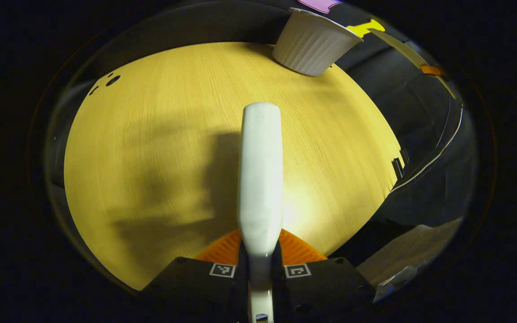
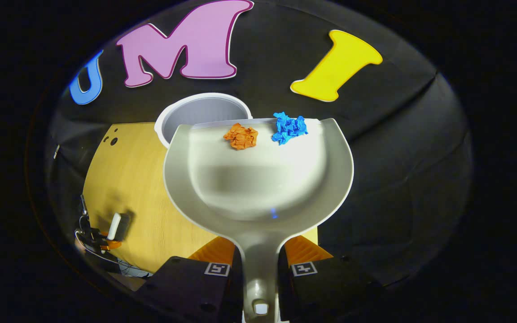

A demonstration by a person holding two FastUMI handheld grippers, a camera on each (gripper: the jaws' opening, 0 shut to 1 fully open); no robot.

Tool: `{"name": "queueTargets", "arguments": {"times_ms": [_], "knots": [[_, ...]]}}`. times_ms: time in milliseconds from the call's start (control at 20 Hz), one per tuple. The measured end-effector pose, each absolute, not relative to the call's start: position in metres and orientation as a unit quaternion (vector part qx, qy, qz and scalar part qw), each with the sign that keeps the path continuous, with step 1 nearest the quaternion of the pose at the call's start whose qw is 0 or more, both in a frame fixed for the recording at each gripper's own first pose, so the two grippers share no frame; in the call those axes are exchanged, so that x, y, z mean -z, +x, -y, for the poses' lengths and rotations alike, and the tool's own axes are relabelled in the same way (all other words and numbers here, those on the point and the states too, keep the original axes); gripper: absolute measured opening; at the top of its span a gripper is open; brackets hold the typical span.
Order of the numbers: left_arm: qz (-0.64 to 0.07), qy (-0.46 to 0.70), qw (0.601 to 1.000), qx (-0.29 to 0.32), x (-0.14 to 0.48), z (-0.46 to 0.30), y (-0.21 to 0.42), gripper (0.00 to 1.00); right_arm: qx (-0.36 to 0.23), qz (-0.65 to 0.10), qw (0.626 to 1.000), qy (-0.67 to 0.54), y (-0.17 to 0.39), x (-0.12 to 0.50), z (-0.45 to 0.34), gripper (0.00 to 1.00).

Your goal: Pick up the small broom and dustpan from the desktop, sweep the trash into the dustpan with the broom, and then empty the trash into the garbage bin.

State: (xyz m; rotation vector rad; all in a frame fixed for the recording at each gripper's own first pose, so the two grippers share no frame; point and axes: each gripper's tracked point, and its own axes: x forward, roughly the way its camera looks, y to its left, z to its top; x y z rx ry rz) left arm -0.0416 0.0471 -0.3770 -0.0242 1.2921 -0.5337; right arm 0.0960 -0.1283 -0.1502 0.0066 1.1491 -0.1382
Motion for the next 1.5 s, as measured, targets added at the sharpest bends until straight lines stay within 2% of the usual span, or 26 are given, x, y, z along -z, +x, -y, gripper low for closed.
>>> {"name": "queueTargets", "arguments": {"times_ms": [200, 250, 300, 450, 500, 550, 750, 950, 1000, 1100, 1150, 1350, 1400, 1500], "knots": [[-0.592, -0.029, 0.771, 0.233, 0.379, -0.058, -0.046, 0.25, 0.066, -0.562, 0.823, -0.042, 0.139, 0.151, 0.127, 0.35], [-0.592, -0.034, 0.772, 0.230, 0.379, -0.061, -0.048, 0.25, 0.062, -0.570, 0.817, -0.056, 0.146, 0.155, 0.124, 0.31], [-0.591, -0.037, 0.773, 0.227, 0.381, -0.064, -0.049, 0.25, 0.056, -0.580, 0.810, -0.070, 0.149, 0.156, 0.123, 0.35], [-0.591, -0.038, 0.776, 0.220, 0.384, -0.069, -0.054, 0.25, 0.042, -0.613, 0.780, -0.117, 0.164, 0.165, 0.115, 0.35], [-0.591, -0.039, 0.776, 0.217, 0.385, -0.069, -0.056, 0.25, 0.039, -0.624, 0.770, -0.130, 0.167, 0.167, 0.113, 0.31], [-0.591, -0.042, 0.776, 0.215, 0.384, -0.070, -0.057, 0.25, 0.036, -0.636, 0.758, -0.140, 0.170, 0.169, 0.112, 0.35], [-0.589, -0.050, 0.779, 0.209, 0.384, -0.073, -0.059, 0.25, 0.035, -0.667, 0.725, -0.169, 0.181, 0.171, 0.114, 0.35], [-0.591, -0.055, 0.777, 0.207, 0.385, -0.072, -0.062, 0.25, 0.037, -0.669, 0.727, -0.150, 0.185, 0.170, 0.109, 0.35], [-0.592, -0.054, 0.777, 0.207, 0.386, -0.071, -0.063, 0.25, 0.033, -0.672, 0.724, -0.156, 0.183, 0.170, 0.110, 0.38], [-0.593, -0.053, 0.776, 0.207, 0.388, -0.071, -0.062, 0.25, 0.030, -0.673, 0.720, -0.168, 0.183, 0.173, 0.112, 0.31], [-0.592, -0.053, 0.777, 0.207, 0.387, -0.070, -0.062, 0.25, 0.031, -0.670, 0.723, -0.168, 0.185, 0.174, 0.113, 0.35], [-0.590, -0.051, 0.779, 0.207, 0.387, -0.070, -0.058, 0.25, 0.020, -0.656, 0.740, -0.146, 0.188, 0.169, 0.108, 0.35], [-0.590, -0.050, 0.779, 0.206, 0.386, -0.071, -0.057, 0.25, 0.016, -0.650, 0.747, -0.139, 0.189, 0.168, 0.108, 0.38], [-0.589, -0.048, 0.780, 0.204, 0.386, -0.071, -0.056, 0.27, 0.012, -0.635, 0.763, -0.124, 0.189, 0.162, 0.106, 0.35]]}}
